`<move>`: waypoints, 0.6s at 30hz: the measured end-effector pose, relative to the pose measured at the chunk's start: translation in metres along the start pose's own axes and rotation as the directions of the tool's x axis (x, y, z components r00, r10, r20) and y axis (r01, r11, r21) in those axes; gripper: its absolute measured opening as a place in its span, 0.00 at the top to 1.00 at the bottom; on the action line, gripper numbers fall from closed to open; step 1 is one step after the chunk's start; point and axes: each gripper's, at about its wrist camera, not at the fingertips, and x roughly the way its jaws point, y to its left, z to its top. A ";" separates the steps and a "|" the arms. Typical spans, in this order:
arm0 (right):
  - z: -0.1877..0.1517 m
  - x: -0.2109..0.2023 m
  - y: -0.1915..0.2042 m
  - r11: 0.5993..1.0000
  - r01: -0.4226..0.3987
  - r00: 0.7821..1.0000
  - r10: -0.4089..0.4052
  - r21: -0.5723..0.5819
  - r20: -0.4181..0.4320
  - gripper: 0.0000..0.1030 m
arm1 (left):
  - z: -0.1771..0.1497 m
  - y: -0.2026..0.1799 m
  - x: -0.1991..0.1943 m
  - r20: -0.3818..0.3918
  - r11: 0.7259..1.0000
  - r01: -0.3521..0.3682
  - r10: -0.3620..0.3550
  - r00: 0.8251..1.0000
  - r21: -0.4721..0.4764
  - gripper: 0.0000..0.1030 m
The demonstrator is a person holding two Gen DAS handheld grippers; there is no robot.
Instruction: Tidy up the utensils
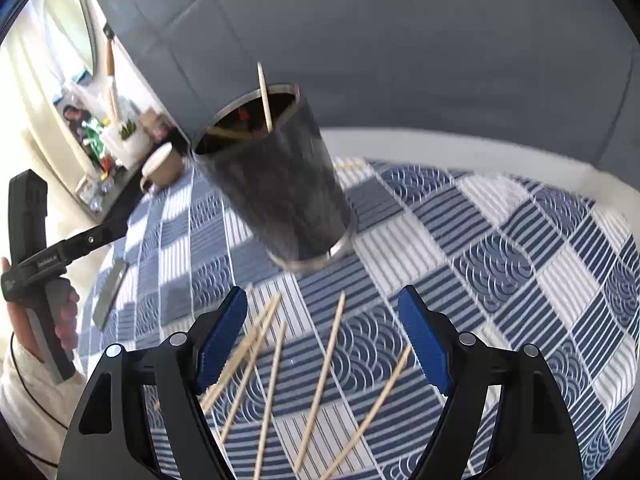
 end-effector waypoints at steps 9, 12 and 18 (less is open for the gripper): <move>-0.036 0.019 -0.011 0.999 0.048 0.994 -0.047 0.015 -0.095 0.27 | -0.046 0.006 0.015 -0.109 0.999 -0.028 0.025 0.994 -0.022 0.14; -0.046 0.021 -0.014 0.996 0.085 0.991 -0.084 0.005 -0.102 0.27 | -0.060 0.005 0.019 -0.142 0.999 -0.043 0.040 0.989 -0.017 0.14; -0.066 0.027 -0.019 0.985 0.164 0.977 -0.169 -0.046 -0.132 0.27 | -0.083 0.000 0.028 -0.198 0.997 -0.073 0.074 0.977 0.016 0.14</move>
